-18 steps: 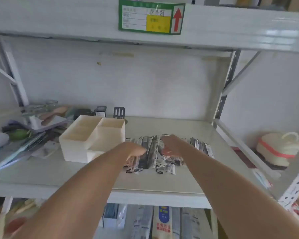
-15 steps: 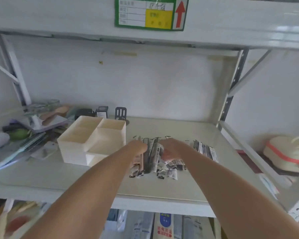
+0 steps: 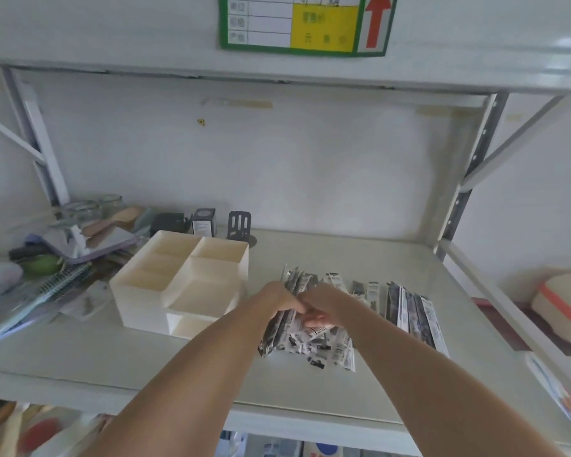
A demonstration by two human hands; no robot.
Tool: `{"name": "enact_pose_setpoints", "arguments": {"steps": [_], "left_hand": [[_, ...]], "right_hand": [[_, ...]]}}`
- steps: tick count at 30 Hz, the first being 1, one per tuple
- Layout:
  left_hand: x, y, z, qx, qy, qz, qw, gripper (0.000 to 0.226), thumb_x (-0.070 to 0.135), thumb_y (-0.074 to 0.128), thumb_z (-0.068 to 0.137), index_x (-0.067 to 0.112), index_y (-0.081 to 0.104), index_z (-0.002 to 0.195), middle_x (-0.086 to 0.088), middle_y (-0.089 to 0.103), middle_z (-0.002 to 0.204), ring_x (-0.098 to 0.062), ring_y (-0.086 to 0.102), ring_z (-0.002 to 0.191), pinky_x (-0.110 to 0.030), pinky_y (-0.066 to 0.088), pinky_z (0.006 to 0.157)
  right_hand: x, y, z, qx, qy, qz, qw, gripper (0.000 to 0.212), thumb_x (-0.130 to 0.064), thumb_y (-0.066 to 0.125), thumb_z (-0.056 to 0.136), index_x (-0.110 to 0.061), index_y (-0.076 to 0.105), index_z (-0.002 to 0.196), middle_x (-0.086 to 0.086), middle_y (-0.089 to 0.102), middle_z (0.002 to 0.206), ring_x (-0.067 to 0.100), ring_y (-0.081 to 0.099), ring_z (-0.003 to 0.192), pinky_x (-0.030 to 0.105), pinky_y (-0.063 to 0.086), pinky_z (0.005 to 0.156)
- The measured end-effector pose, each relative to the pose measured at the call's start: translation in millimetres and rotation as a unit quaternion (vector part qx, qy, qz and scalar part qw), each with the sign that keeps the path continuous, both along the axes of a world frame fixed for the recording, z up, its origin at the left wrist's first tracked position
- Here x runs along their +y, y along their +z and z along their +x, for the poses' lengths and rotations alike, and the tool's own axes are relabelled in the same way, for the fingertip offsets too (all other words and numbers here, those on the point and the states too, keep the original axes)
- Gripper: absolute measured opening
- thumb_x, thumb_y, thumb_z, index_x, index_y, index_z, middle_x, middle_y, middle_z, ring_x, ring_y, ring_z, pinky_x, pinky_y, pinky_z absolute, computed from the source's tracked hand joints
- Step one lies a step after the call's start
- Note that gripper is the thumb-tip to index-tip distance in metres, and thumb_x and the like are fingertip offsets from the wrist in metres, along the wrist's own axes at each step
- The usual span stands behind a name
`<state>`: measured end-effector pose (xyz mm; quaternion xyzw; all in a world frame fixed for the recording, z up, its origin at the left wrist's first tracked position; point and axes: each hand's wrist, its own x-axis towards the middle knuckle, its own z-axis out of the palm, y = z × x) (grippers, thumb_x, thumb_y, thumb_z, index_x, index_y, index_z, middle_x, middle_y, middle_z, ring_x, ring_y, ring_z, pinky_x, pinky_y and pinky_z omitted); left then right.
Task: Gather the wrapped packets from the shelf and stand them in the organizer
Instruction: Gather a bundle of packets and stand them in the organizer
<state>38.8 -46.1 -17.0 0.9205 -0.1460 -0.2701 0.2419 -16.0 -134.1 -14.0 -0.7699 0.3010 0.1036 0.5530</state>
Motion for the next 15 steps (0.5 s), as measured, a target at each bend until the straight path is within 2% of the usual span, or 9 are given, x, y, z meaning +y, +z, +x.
{"name": "enact_pose_setpoints", "arguments": {"steps": [2, 4, 6, 7, 9, 11, 12, 14, 15], "left_hand": [[0.0, -0.9, 0.3, -0.018, -0.001, 0.029, 0.999, 0.025, 0.018, 0.070, 0.077, 0.006, 0.053, 0.089, -0.002, 0.049, 0.074, -0.019, 0.054, 0.086, -0.024, 0.047, 0.079], [-1.2, -2.4, 1.8, -0.045, -0.003, 0.035, 0.998, 0.029, 0.016, 0.069, 0.077, 0.005, 0.046, 0.092, -0.001, 0.044, 0.070, -0.019, 0.055, 0.088, -0.022, 0.048, 0.080], [-2.9, -3.7, 2.8, -0.057, -0.013, 0.040, 0.998, 0.029, 0.014, 0.065, 0.079, 0.005, 0.047, 0.100, -0.001, 0.041, 0.070, -0.017, 0.058, 0.089, -0.021, 0.046, 0.075], [-3.6, -4.3, 4.0, -0.056, -0.012, 0.040, 0.998, 0.027, 0.012, 0.063, 0.080, 0.004, 0.049, 0.101, -0.001, 0.040, 0.070, -0.015, 0.056, 0.081, -0.019, 0.046, 0.071], [-3.5, -5.7, 3.9, -0.047, 0.001, 0.036, 0.998, 0.013, 0.007, 0.059, 0.080, 0.005, 0.047, 0.086, -0.001, 0.038, 0.070, -0.011, 0.044, 0.062, -0.016, 0.041, 0.058], [0.0, -6.4, 3.5, -0.036, 0.022, 0.011, 0.999, 0.016, 0.006, 0.056, 0.081, 0.006, 0.042, 0.073, -0.002, 0.038, 0.069, -0.011, 0.039, 0.057, -0.016, 0.037, 0.052], [1.4, -6.5, 4.5, -0.031, 0.028, -0.005, 0.999, 0.010, 0.005, 0.054, 0.081, 0.004, 0.045, 0.077, -0.002, 0.039, 0.069, -0.011, 0.041, 0.059, -0.017, 0.039, 0.055], [2.0, -4.8, 7.8, -0.001, 0.041, -0.050, 0.998, 0.017, 0.004, 0.052, 0.080, 0.001, 0.053, 0.097, -0.003, 0.042, 0.073, -0.015, 0.046, 0.066, -0.022, 0.042, 0.061], [3.3, -2.5, 7.7, 0.008, 0.037, -0.066, 0.997, 0.018, 0.004, 0.052, 0.080, 0.002, 0.053, 0.098, -0.003, 0.042, 0.073, -0.015, 0.046, 0.065, -0.023, 0.043, 0.063]], "right_hand": [[-1.0, 2.6, -1.7, 0.002, 0.009, -0.012, 1.000, 0.028, 0.000, 0.050, 0.088, 0.010, 0.058, 0.113, 0.012, 0.060, 0.069, 0.012, 0.053, 0.046, 0.017, 0.046, 0.043], [-2.2, 4.3, -1.6, 0.012, 0.020, -0.038, 0.999, 0.032, 0.001, 0.055, 0.084, 0.010, 0.059, 0.115, 0.014, 0.059, 0.077, 0.014, 0.054, 0.055, 0.016, 0.050, 0.047], [-3.2, 6.1, -2.1, 0.014, 0.030, -0.076, 0.997, 0.034, -0.003, 0.055, 0.086, 0.007, 0.057, 0.118, 0.012, 0.059, 0.082, 0.018, 0.057, 0.067, 0.025, 0.058, 0.066], [-4.4, 5.8, -2.6, 0.013, 0.029, -0.083, 0.996, 0.035, -0.006, 0.053, 0.088, 0.006, 0.055, 0.121, 0.011, 0.058, 0.080, 0.018, 0.058, 0.069, 0.031, 0.057, 0.073], [-4.4, 9.1, -8.5, 0.011, 0.033, -0.090, 0.995, 0.038, -0.008, 0.049, 0.091, 0.005, 0.048, 0.127, 0.009, 0.058, 0.079, 0.019, 0.060, 0.070, 0.036, 0.055, 0.079], [-5.2, 13.8, -11.6, 0.020, 0.052, -0.112, 0.992, 0.042, -0.003, 0.046, 0.092, 0.005, 0.040, 0.133, 0.017, 0.065, 0.101, 0.026, 0.067, 0.093, 0.033, 0.053, 0.092], [-7.0, 12.8, -12.2, 0.020, 0.070, -0.123, 0.990, 0.043, -0.001, 0.045, 0.092, 0.006, 0.037, 0.134, 0.019, 0.065, 0.107, 0.027, 0.067, 0.098, 0.028, 0.053, 0.089], [-9.8, 14.6, -8.5, 0.029, 0.087, -0.127, 0.988, 0.041, -0.006, 0.045, 0.093, 0.008, 0.039, 0.131, 0.012, 0.062, 0.086, 0.017, 0.064, 0.073, 0.022, 0.056, 0.065], [-11.7, 15.1, -5.1, 0.022, 0.087, -0.110, 0.990, 0.036, -0.012, 0.043, 0.095, 0.007, 0.044, 0.125, 0.008, 0.056, 0.074, 0.014, 0.057, 0.061, 0.021, 0.053, 0.056]]}}
